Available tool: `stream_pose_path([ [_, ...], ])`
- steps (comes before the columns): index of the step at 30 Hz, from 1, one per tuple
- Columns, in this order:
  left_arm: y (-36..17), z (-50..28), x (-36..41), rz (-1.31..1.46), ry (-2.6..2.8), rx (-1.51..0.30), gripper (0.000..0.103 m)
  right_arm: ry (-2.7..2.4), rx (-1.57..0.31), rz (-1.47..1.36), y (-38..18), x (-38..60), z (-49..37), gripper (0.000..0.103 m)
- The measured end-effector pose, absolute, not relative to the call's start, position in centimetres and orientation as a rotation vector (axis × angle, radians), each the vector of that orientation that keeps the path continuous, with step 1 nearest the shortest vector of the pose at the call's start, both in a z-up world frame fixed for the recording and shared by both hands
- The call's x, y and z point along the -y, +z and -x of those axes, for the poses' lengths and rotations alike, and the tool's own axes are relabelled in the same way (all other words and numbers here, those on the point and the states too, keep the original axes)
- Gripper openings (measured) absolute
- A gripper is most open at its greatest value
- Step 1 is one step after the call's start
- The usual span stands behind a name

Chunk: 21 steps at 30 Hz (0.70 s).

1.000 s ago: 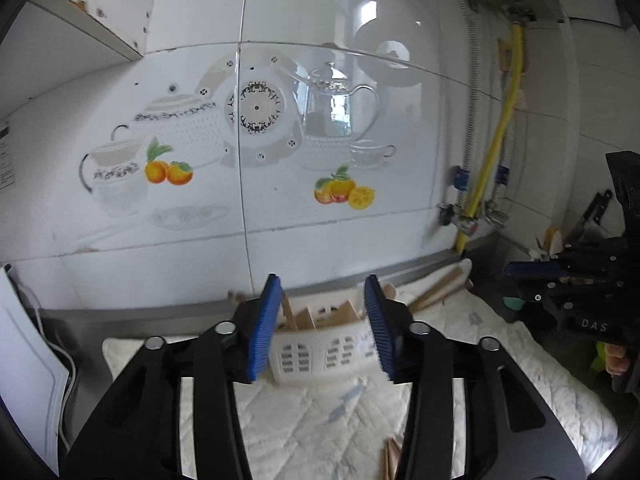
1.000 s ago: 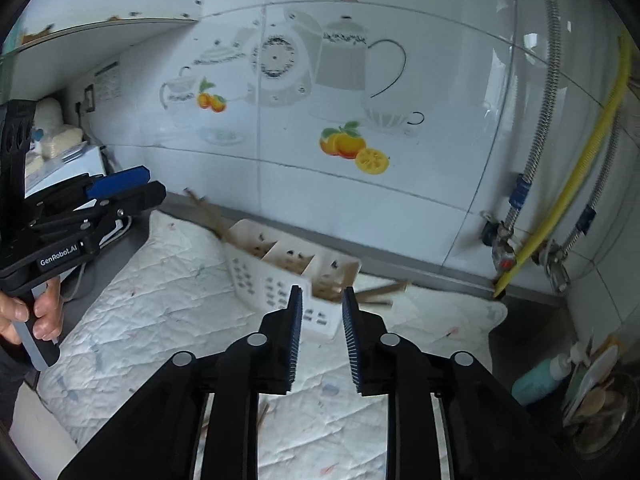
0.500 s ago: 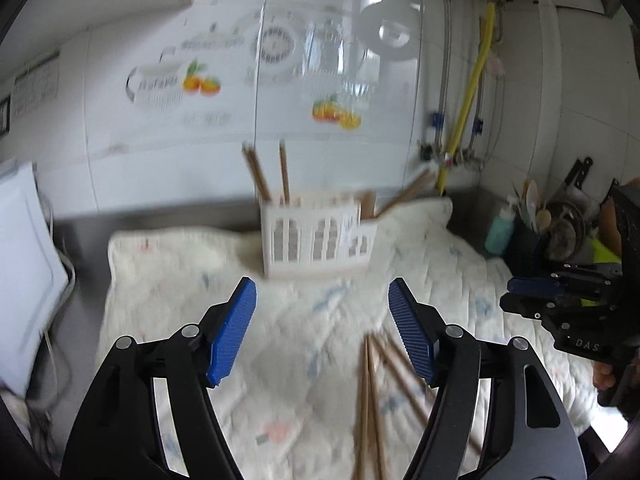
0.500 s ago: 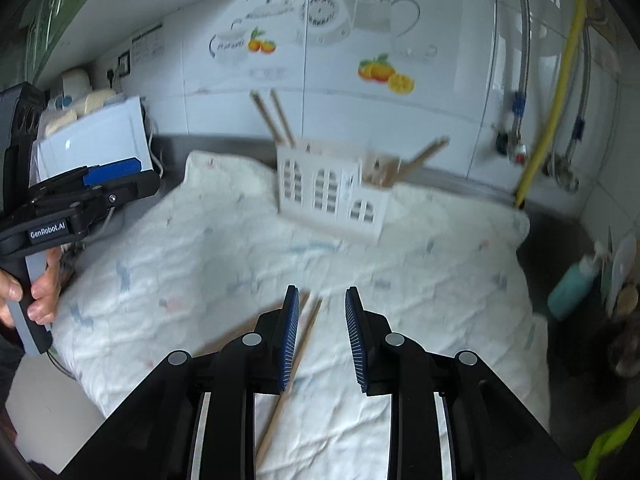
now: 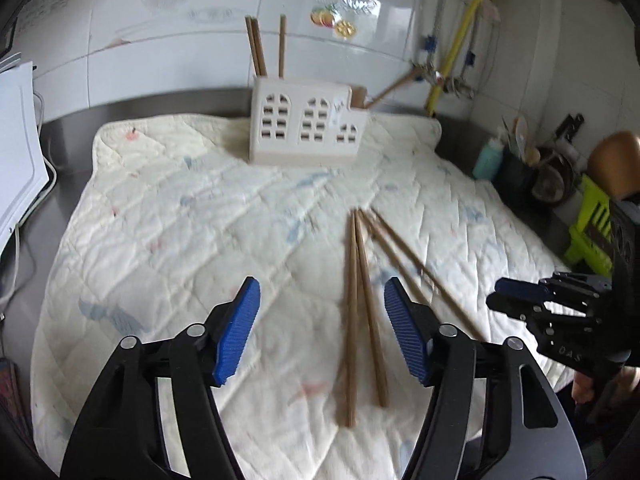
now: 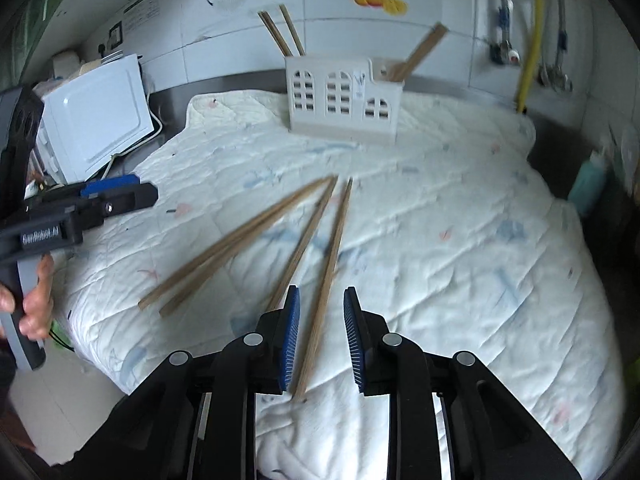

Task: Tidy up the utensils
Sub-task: 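Move both open grippers back down to the remaining chopsticks, then close the left gripper on a chopstick while the right gripper grasps another chopstick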

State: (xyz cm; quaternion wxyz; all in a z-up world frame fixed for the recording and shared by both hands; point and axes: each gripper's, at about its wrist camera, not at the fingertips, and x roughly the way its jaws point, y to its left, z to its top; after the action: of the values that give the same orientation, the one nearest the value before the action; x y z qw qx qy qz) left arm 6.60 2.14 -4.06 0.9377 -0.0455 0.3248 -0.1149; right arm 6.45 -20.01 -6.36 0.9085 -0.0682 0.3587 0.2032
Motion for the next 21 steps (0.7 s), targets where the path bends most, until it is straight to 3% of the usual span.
stream_pose_path([
  [7,-6.9,-5.9,-1.4,0.099,-0.273,-0.739,0.041,0.399,-0.774,0.105,-8.3,20.0,-5.9,0.016],
  [16,-8.2,-5.9,-0.1,0.066,-0.307,-0.76,0.031,0.392,-0.792,0.077,-9.4,20.1,-5.8,0.012],
  [18,-8.4,-6.2,0.0,0.063,-0.314,-0.765,0.024,0.393,-0.792,0.077,-9.4,20.0,-5.7,0.011],
  [21,-8.6,-6.6,0.2,0.062,-0.316,-0.772,0.023,0.393,-0.795,0.079,-9.5,20.0,-5.8,0.011],
])
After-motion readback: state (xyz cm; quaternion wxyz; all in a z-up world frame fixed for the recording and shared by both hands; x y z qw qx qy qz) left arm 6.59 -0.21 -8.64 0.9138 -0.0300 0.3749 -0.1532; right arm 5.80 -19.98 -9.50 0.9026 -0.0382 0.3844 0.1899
